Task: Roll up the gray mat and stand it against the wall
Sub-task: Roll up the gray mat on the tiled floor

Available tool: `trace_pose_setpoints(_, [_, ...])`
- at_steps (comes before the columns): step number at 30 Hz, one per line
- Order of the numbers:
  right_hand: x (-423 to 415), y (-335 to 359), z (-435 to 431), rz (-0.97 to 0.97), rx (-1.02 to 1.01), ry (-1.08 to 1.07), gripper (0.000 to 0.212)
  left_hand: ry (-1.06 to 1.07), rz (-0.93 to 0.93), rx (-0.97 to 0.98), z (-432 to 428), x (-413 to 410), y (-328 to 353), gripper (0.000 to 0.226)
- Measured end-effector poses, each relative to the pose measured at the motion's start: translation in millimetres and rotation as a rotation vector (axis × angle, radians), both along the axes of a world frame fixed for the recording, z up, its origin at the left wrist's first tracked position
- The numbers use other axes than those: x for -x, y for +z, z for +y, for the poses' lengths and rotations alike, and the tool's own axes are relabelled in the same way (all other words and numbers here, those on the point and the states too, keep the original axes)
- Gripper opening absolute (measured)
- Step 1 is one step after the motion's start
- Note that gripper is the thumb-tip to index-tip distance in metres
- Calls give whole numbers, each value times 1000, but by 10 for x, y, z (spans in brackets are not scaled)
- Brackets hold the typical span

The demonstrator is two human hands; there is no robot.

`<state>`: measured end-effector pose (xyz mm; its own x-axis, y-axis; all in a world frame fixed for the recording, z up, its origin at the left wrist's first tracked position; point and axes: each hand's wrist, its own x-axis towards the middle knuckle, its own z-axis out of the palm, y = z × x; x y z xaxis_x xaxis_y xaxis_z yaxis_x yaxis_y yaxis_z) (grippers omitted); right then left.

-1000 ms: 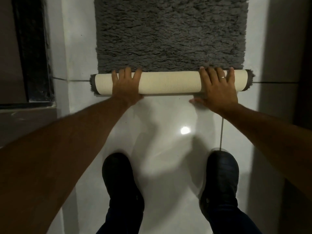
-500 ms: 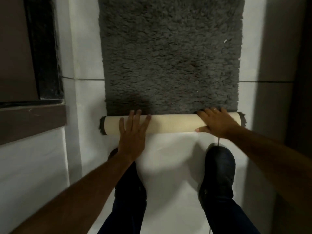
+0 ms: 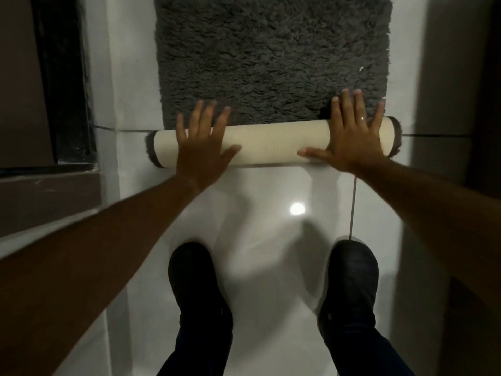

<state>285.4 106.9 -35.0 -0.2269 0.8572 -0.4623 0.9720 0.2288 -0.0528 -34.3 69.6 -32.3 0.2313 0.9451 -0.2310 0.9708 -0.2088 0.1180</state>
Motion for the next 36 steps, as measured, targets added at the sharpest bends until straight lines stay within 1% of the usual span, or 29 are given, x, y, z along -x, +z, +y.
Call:
trace_pose_setpoints(1, [-7, 22, 93, 11, -1, 18, 119, 36, 4, 45, -59, 9, 7, 97])
trace_pose_setpoints(2, [-15, 31, 112, 38, -9, 48, 113, 36, 44, 114, -115, 23, -18, 107])
trace_pose_setpoints(3, [-19, 42, 108, 64, -12, 81, 107, 15, 103, 162, -119, 43, -44, 117])
trace_pose_setpoints(4, [-17, 51, 78, 72, -10, 112, 105, -7, 154, 178, -85, 49, -61, 121])
trace_pose_setpoints(5, [-12, 54, 43, 62, -3, 135, 106, -20, 188, 171, -33, 42, -76, 117])
trace_pose_setpoints(7, [3, 42, 10, 27, 2, 154, 106, -29, 216, 85, 54, 20, -93, 91])
trace_pose_setpoints(8, [17, 39, -1, 23, 2, 159, 102, -33, 219, 46, 68, 19, -83, 77])
trace_pose_setpoints(9, [19, 51, -11, 28, 3, 162, 97, -40, 214, 40, 64, 29, -72, 69])
trace_pose_setpoints(11, [-10, 84, -66, 52, 25, 180, 90, -42, 179, 105, -1, 64, -41, 64])
trace_pose_setpoints(13, [-57, 114, -222, 69, 91, 207, 89, -47, 146, 229, -127, 93, 2, 69])
trace_pose_setpoints(16, [-98, 126, -548, 79, 239, 223, 89, -106, 204, 476, -336, 99, 55, 82])
trace_pose_setpoints(18, [-111, 119, -701, 61, 322, 189, 93, -131, 223, 615, -371, 102, 60, 84])
trace_pose_setpoints(19, [-112, 119, -763, 57, 332, 169, 96, -127, 218, 680, -334, 103, 62, 85])
trace_pose_setpoints(20, [-113, 121, -830, 60, 304, 160, 97, -119, 211, 754, -275, 99, 64, 86])
trace_pose_setpoints(23, [-103, 153, -1073, 100, 106, 162, 90, -75, 166, 1015, -5, 70, 74, 95])
trace_pose_setpoints(24, [-90, 157, -1143, 106, 64, 159, 90, -75, 164, 1064, 73, 64, 77, 99])
trace_pose_setpoints(25, [-68, 157, -1177, 97, 47, 159, 94, -89, 180, 1050, 127, 69, 94, 103])
trace_pose_setpoints(26, [-44, 151, -1158, 80, 44, 158, 98, -119, 195, 954, 131, 84, 126, 106])
trace_pose_setpoints(27, [-15, 136, -1090, 65, 49, 150, 101, -142, 178, 789, 86, 122, 164, 104])
trace_pose_setpoints(28, [12, 109, -991, 54, 52, 127, 102, -145, 115, 596, -9, 181, 212, 97])
trace_pose_setpoints(30, [62, 64, -702, 32, 38, 47, 99, -83, -100, 227, -329, 308, 300, 71])
trace_pose_setpoints(31, [89, 48, -544, 26, 20, 2, 97, -68, -159, 116, -482, 354, 333, 66])
trace_pose_setpoints(32, [110, 38, -401, 22, 0, -39, 96, -94, -134, 86, -587, 380, 334, 71])
trace_pose_setpoints(34, [151, 53, -251, 27, -33, -91, 92, -168, 42, 221, -626, 354, 259, 101])
trace_pose_setpoints(35, [159, 67, -239, 42, -44, -89, 90, -158, 113, 283, -546, 301, 209, 117])
trace_pose_setpoints(36, [155, 82, -254, 61, -45, -68, 90, -128, 160, 301, -424, 239, 153, 126])
